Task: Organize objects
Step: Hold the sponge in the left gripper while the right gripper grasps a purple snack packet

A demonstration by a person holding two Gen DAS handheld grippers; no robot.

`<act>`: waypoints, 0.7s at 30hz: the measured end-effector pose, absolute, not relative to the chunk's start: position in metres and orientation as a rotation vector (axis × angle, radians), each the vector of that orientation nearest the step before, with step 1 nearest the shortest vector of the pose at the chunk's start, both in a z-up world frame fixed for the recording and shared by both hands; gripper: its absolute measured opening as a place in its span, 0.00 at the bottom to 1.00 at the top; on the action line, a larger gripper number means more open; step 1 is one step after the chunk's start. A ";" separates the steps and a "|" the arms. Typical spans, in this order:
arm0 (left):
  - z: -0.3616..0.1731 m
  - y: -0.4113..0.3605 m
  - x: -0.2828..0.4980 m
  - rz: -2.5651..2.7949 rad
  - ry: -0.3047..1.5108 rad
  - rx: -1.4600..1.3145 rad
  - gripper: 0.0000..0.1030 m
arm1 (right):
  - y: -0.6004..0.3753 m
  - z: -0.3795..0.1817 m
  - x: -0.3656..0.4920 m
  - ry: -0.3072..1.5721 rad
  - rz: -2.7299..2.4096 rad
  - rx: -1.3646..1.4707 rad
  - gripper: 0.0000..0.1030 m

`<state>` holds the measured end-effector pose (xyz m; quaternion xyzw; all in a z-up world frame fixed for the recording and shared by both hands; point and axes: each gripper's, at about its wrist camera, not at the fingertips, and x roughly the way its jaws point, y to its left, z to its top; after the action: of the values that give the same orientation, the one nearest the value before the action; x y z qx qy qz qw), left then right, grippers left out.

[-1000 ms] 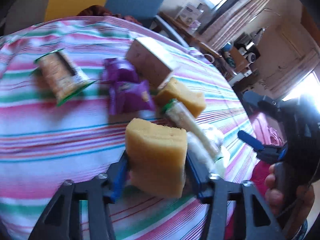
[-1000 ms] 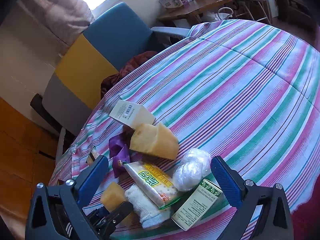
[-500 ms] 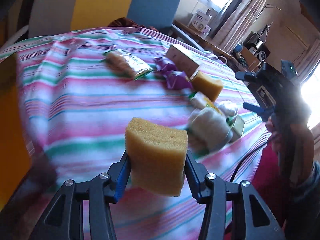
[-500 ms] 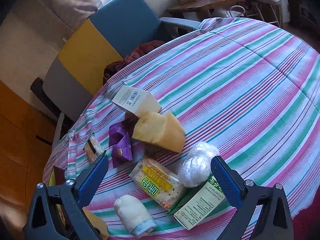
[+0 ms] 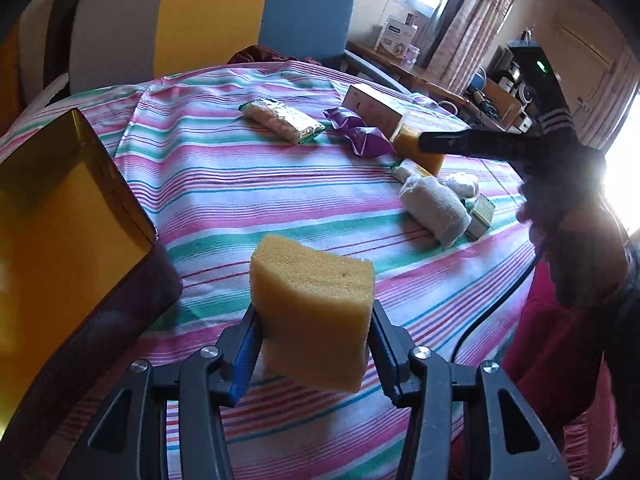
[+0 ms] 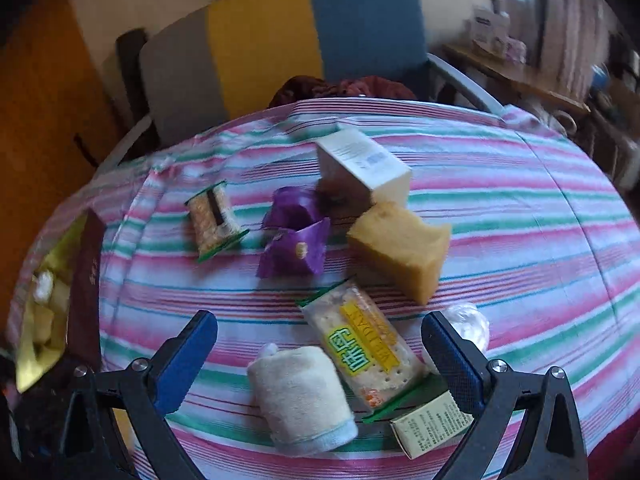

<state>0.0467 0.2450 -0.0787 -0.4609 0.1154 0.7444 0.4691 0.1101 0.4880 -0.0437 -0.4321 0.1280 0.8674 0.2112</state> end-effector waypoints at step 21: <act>-0.087 0.243 0.037 1.784 0.202 -1.159 0.50 | 0.507 -0.087 0.000 0.724 2.530 -1.710 1.00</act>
<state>0.0368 0.2431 -0.0869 -0.4754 0.0830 0.7316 0.4814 0.0004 0.5066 -0.0867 -0.5448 0.2307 0.8062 0.0017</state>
